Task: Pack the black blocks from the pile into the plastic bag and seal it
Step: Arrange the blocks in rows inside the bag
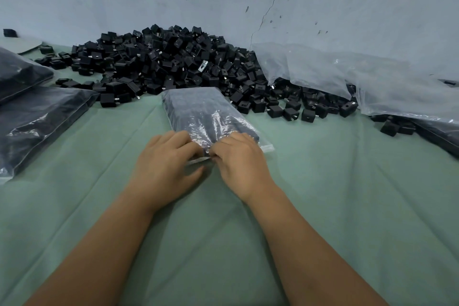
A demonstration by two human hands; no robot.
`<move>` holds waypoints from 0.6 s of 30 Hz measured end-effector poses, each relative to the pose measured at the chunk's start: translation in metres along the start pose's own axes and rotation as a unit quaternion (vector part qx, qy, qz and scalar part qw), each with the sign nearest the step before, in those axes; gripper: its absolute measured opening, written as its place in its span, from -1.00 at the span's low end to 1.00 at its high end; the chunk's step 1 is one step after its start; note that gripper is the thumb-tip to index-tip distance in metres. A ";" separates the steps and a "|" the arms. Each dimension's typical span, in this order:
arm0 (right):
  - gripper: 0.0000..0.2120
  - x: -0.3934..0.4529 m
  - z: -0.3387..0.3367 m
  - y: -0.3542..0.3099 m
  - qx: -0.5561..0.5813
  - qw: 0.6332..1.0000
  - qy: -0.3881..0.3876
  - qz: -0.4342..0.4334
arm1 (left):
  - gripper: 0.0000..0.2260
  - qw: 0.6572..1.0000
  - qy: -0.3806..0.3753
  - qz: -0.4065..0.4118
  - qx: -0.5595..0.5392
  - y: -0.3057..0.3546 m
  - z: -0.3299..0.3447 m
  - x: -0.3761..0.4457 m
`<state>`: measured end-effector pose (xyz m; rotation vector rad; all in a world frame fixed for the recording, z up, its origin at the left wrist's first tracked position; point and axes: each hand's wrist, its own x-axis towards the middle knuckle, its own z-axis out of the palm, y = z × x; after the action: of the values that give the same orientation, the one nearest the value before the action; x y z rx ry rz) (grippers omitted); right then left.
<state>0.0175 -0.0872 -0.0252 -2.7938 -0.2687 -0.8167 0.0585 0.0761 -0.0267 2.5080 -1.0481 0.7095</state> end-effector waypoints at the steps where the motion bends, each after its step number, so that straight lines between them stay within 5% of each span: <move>1: -0.90 0.000 0.001 -0.002 -0.005 1.000 0.001 -0.011 | -0.70 1.000 -0.001 0.010 0.007 0.000 0.001 0.000; 18: -0.93 -0.001 -0.001 0.001 0.013 1.000 0.004 -0.008 | -0.76 0.999 0.007 0.004 0.042 -0.003 0.005 0.001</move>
<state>0.0169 -0.0883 -0.0252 -2.7664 -0.2997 -0.8218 0.0626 0.0756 -0.0303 2.5661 -1.0446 0.7884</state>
